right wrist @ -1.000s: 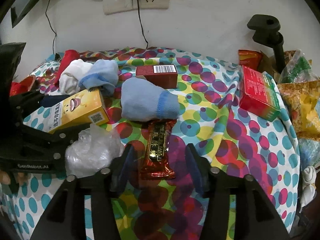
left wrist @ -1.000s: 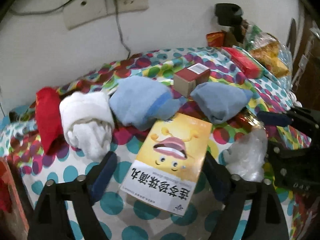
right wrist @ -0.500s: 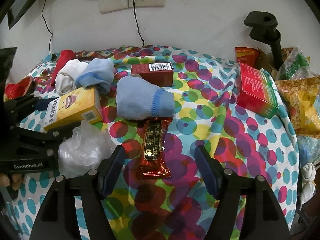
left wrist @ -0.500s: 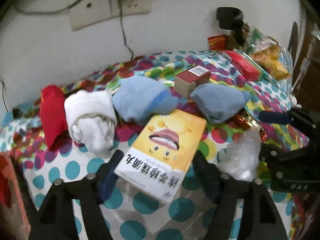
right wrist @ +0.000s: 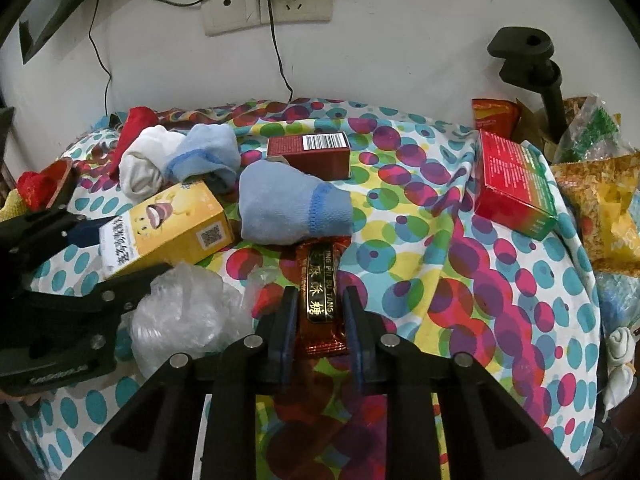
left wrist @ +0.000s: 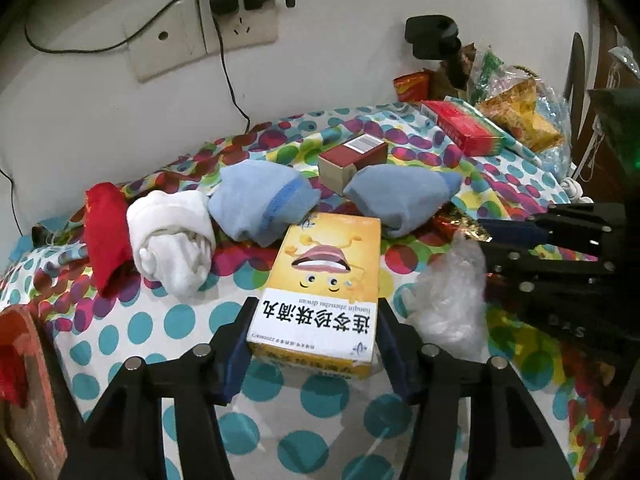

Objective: Organize objects
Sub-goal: 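Close the left tool on the yellow medicine box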

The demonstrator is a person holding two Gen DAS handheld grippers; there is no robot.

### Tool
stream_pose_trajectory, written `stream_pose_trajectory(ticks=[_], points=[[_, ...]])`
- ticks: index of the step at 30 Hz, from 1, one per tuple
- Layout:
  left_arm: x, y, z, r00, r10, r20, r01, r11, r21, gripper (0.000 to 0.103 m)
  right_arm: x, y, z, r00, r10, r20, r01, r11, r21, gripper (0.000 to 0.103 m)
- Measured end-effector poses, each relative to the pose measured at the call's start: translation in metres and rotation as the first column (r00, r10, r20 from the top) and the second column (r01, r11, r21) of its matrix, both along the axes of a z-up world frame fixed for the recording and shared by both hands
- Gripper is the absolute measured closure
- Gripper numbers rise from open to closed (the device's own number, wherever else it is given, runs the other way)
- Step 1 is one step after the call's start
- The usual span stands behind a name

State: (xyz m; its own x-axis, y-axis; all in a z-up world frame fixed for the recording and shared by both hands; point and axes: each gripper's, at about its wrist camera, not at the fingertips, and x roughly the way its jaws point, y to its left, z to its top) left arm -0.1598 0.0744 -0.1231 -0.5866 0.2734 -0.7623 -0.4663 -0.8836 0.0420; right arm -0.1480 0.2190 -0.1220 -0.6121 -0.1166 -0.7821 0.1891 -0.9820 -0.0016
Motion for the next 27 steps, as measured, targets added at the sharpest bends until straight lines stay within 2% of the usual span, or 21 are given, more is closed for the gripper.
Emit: stream_pose_trajectory(ticks=[7,13,17,23,27], points=[[0.016,-0.005,0.012,1.0,0.005,-0.018,-0.005,1.0,0.002,0.049,0.0,-0.001,0.0,1.0,0.0,0.0,0.0,1.0,0.004,0.081],[0.017,-0.007,0.001,0.998,0.008,0.056,-0.007,1.0,-0.015,0.049,0.0,-0.001,0.0,1.0,0.0,0.0,0.0,1.0,0.004,0.081],[0.007,-0.005,-0.005,0.994,0.048,0.094,-0.047,0.999,-0.012,0.049,0.0,-0.001,0.0,1.0,0.001,0.0,-0.001,1.0,0.001,0.08],[0.0,-0.002,-0.006,0.994,0.062,0.095,-0.062,0.998,-0.006,0.051,0.0,0.0,0.001,1.0,0.009,0.002,-0.009,1.0,-0.02,0.081],[0.005,0.001,-0.005,0.997,0.049,0.052,-0.047,0.999,-0.026,0.051,-0.001,-0.001,0.0,1.0,0.009,0.001,-0.009,1.0,-0.01,0.081]])
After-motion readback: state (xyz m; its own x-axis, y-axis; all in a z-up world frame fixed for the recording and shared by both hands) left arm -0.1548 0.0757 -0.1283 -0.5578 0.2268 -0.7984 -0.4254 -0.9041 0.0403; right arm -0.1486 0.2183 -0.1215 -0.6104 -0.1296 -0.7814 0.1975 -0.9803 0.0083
